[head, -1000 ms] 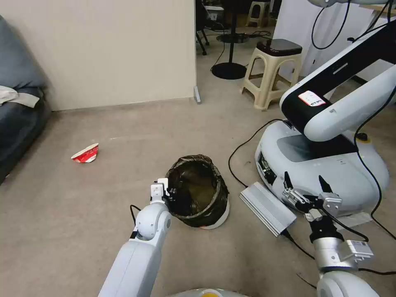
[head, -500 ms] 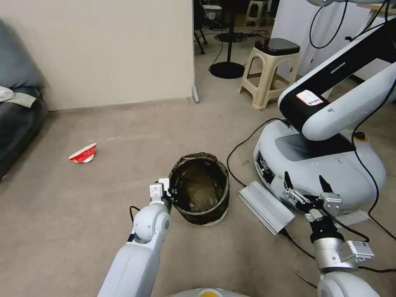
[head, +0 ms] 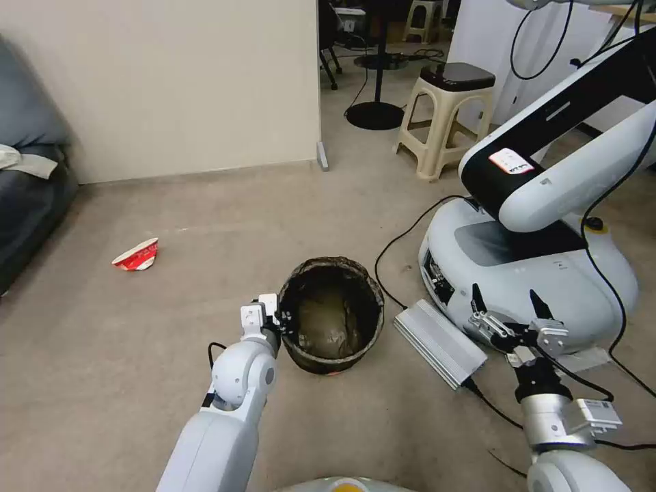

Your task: Pick up the trash can from the floor.

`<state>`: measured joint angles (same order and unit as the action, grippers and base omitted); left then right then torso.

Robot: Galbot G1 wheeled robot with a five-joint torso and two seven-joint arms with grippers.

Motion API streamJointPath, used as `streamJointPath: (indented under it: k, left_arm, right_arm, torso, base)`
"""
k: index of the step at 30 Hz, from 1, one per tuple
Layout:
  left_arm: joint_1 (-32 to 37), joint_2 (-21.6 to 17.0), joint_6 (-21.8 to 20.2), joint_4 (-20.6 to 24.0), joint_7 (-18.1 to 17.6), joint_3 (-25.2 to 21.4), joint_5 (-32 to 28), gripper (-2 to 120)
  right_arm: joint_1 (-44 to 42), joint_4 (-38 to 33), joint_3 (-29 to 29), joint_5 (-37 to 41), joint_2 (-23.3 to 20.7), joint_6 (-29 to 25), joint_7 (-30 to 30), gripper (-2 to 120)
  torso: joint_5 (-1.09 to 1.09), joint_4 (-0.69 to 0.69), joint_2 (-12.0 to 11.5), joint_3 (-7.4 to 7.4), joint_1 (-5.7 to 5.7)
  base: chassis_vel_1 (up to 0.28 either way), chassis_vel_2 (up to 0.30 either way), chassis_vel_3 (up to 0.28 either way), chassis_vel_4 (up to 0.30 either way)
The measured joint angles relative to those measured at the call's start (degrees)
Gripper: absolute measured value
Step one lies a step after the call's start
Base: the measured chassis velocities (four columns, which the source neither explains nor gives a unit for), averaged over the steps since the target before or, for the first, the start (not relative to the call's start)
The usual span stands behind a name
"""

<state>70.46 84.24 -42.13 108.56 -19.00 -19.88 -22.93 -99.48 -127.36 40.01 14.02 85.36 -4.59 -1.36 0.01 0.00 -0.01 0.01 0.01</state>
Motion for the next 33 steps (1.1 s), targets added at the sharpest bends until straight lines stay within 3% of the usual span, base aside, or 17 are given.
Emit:
streamJointPath:
  k: [33]
  left_arm:
    - [9.1, -2.7, 0.1, 14.7, -1.3, -7.6, -13.7, 1]
  right_arm:
    - [-0.9, -1.7, -0.3, -0.3, 0.3, -0.2, -0.2, 100]
  torso:
    - [-0.01, 0.00, 0.0, -0.01, -0.01]
  base:
    - [0.000, 0.000, 0.000, 0.000]
